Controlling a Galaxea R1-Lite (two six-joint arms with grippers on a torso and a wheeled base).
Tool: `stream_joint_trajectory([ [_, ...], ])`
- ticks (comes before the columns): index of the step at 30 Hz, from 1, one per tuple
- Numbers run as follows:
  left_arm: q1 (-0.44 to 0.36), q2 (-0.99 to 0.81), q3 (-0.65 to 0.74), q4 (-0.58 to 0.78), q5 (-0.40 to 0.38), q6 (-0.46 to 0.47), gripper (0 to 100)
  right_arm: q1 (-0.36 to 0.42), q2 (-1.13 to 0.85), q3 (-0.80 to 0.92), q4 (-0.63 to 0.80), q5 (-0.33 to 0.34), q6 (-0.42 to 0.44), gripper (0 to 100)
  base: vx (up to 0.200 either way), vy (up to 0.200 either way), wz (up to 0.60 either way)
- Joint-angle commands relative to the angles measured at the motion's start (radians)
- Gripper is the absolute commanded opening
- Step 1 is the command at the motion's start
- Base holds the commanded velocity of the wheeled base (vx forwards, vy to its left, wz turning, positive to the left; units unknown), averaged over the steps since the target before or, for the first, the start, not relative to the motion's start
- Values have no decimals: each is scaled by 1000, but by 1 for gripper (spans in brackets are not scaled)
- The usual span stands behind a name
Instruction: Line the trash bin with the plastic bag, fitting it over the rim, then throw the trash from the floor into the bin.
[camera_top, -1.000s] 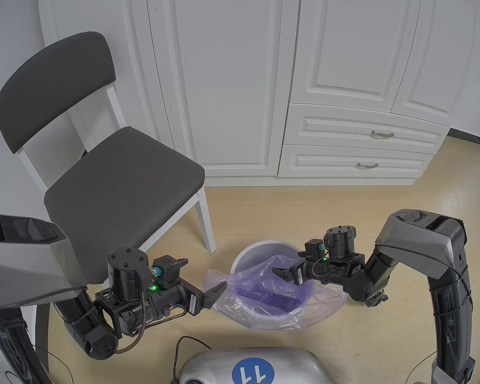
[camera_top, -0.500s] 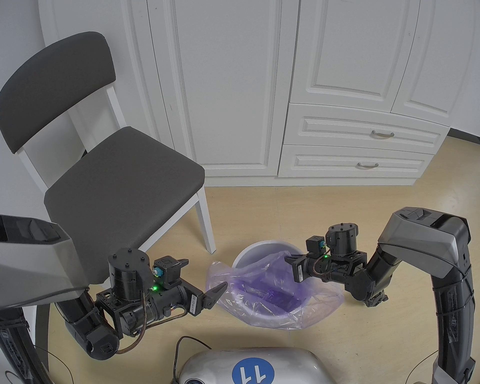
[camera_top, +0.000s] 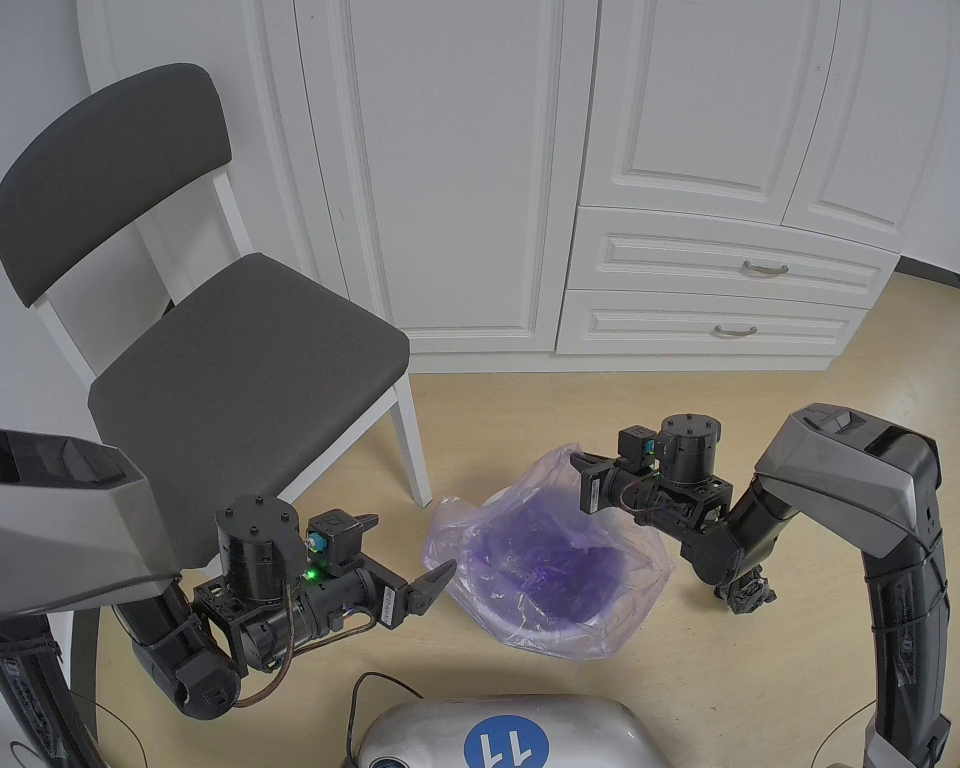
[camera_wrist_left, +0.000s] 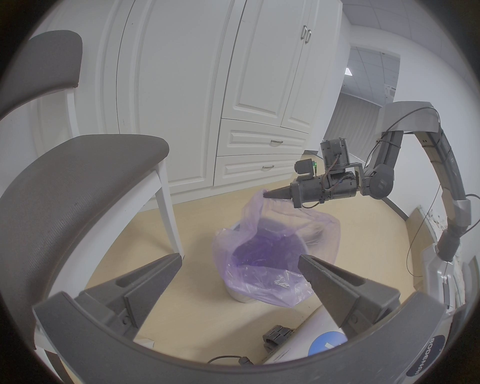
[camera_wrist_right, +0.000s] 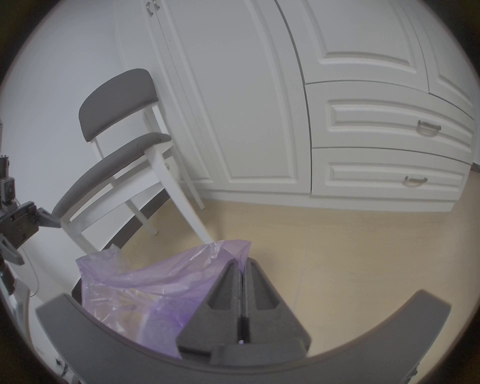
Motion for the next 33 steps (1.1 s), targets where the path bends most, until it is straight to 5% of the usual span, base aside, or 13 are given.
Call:
stream_joint_trajectory([
  [1,0,26,-9,-10,1,0,100,14,102,-88,-61,-52,-2,0,0,0,0],
  [16,-2,81,-13,-97,1,0,100,-23,133,-194,-64,-87,-6,0,0,0,0],
  [17,-3,83,-16,-97,0,-2,100,-28,124,-199,-64,-85,1,100,0,0,0],
  [23,-35,133,-55,-105,6,-15,100,-26,67,-113,-50,-75,7,100,0,0,0],
  [28,-69,210,-124,-159,126,-72,100,-26,-75,4,-33,-47,7,100,0,0,0],
  [33,-95,227,-156,-159,130,-112,100,-32,-224,102,76,-39,5,100,0,0,0],
])
